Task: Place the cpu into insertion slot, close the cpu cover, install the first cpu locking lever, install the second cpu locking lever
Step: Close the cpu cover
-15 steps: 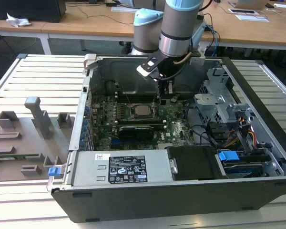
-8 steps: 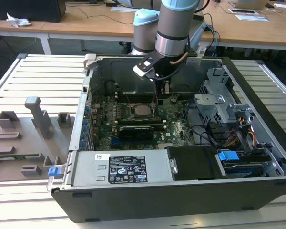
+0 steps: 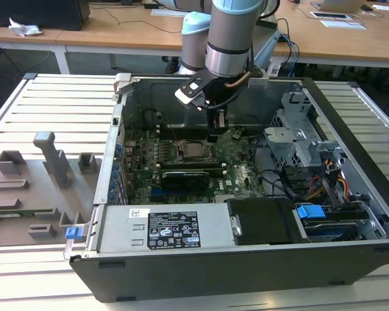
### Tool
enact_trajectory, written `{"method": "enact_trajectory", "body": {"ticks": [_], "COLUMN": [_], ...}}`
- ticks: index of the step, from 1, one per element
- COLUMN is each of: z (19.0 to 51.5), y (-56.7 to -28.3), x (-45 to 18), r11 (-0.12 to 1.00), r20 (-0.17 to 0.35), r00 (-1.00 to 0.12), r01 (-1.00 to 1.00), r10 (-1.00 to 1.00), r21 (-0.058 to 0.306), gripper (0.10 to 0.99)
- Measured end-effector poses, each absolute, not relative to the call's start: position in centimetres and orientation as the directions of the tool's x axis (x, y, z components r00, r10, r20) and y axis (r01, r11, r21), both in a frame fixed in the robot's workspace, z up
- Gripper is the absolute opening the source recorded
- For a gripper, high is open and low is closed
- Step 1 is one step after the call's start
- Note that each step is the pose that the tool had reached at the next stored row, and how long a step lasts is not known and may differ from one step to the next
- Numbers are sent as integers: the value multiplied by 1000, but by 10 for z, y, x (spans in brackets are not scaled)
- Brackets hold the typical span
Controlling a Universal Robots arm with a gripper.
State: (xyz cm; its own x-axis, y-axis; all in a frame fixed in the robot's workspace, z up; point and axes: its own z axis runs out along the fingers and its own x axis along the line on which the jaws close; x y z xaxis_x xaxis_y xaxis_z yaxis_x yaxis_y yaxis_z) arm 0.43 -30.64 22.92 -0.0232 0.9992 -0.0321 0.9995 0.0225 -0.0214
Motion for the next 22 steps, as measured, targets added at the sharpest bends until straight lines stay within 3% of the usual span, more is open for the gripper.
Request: {"method": "enact_trajectory", "body": {"ticks": [22], "z": [228], "y": [-306], "x": [-28], "r11": [22], "r20": [-32], "r00": [-23], "r01": [1000], "r10": [999], "r21": [-21], "gripper": [106]}}
